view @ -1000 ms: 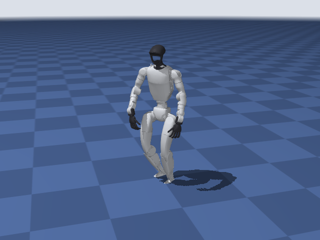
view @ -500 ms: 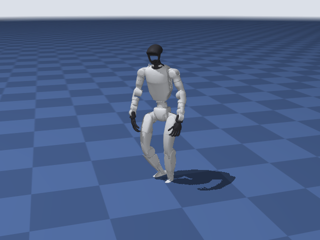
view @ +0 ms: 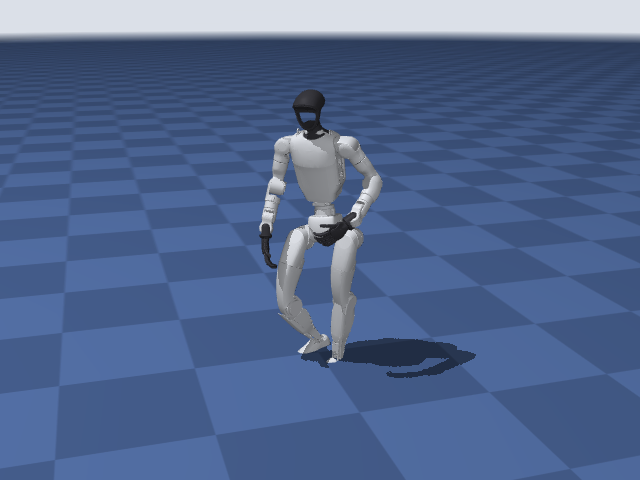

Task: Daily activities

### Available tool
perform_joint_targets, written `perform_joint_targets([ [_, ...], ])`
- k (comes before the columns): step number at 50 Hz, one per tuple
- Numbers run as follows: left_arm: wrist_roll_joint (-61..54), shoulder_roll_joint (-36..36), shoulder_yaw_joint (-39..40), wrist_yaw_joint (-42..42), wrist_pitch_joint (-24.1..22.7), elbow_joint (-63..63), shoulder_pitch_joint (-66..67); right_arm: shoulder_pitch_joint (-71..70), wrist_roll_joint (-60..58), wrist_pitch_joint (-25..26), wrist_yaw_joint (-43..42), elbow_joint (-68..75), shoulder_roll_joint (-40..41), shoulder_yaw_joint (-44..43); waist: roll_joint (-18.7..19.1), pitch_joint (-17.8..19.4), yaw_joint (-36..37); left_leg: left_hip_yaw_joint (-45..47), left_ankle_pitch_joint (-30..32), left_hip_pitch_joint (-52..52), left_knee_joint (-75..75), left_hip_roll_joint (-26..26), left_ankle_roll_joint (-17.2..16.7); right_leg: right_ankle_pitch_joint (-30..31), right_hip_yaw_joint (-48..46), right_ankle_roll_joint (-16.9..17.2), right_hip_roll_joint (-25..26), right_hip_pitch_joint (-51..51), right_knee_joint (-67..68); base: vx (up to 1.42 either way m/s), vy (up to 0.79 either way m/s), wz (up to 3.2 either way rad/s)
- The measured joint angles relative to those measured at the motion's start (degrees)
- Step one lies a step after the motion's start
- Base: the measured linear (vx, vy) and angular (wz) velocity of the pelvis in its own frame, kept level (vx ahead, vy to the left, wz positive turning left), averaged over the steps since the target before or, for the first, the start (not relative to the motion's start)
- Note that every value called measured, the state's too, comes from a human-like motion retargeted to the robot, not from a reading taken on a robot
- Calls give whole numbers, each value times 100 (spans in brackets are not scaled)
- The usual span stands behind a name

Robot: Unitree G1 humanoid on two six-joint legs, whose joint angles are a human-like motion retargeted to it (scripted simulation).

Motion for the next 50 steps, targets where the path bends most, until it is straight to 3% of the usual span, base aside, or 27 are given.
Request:
perform_joint_targets([
  [7,-617,438,-75,-550,201,-1135,361,-162,125,-36,79,-112,117,211,-195,21,30,-69,89,77,-1,-142,-34,-17,462,191,62,-163,181,-1,1,5],
  [18,-631,614,104,-612,205,-1659,630,-43,149,-134,-238,-219,107,-18,-509,26,20,-328,250,25,2,-292,-88,-123,1096,457,277,-427,211,-2,0,25],
  [35,-1484,-450,223,-190,289,-1294,954,768,834,-173,-1195,64,251,-865,-713,-221,47,-962,379,-336,19,-269,-67,-160,1357,316,514,-677,-39,1,-5,30],
  [41,-1121,-319,-40,-110,200,-1313,587,732,363,-206,-1261,6,76,-490,-616,-386,152,-1031,371,-509,35,-88,-39,-60,1220,275,686,-663,-364,0,-3,8],
  [50,146,249,-925,-52,35,-978,-468,-114,-646,-265,-901,-93,-192,772,-478,-680,242,-842,343,-852,58,239,-28,181,1101,261,1005,-798,-828,-4,-2,-4],
])
